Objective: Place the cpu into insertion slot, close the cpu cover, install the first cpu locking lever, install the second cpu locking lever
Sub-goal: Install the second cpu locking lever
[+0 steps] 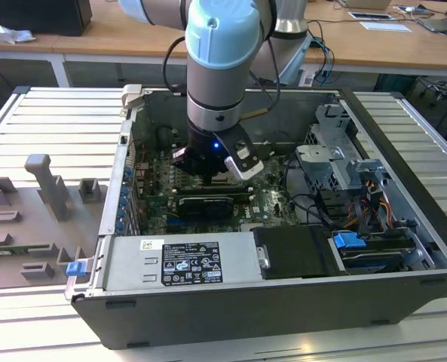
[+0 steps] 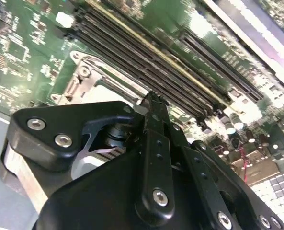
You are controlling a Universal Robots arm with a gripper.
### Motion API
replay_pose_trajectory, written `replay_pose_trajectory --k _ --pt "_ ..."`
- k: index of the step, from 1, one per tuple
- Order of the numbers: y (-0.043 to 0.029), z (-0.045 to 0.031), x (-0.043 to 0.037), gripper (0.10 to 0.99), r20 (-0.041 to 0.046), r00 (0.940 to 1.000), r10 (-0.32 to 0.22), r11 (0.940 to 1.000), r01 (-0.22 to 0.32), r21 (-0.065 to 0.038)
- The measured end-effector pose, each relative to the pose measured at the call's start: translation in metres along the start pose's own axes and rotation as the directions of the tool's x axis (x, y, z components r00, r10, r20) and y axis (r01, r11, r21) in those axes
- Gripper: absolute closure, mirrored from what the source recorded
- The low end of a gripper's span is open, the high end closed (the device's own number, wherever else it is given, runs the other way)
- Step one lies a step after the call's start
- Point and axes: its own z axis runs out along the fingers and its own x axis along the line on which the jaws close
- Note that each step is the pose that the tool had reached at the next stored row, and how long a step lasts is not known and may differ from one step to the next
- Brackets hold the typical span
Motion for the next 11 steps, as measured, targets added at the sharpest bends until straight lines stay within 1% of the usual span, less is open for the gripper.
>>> replay_pose_trajectory --k 3,5,7,11 --pt "-0.0015 0.0031 0.0055 0.980 0.0010 1.0000 0.000 1.0000 0.000 -0.004" --pt "-0.0018 0.0049 0.0098 0.980 0.0024 1.0000 0.000 0.9999 0.000 -0.012" --pt "-0.0022 0.0069 0.0109 0.980 0.0031 1.0000 0.000 0.9999 0.000 -0.017" --pt "-0.0037 0.0128 0.0115 0.980 0.0056 1.0000 -0.001 0.9993 0.001 -0.037"
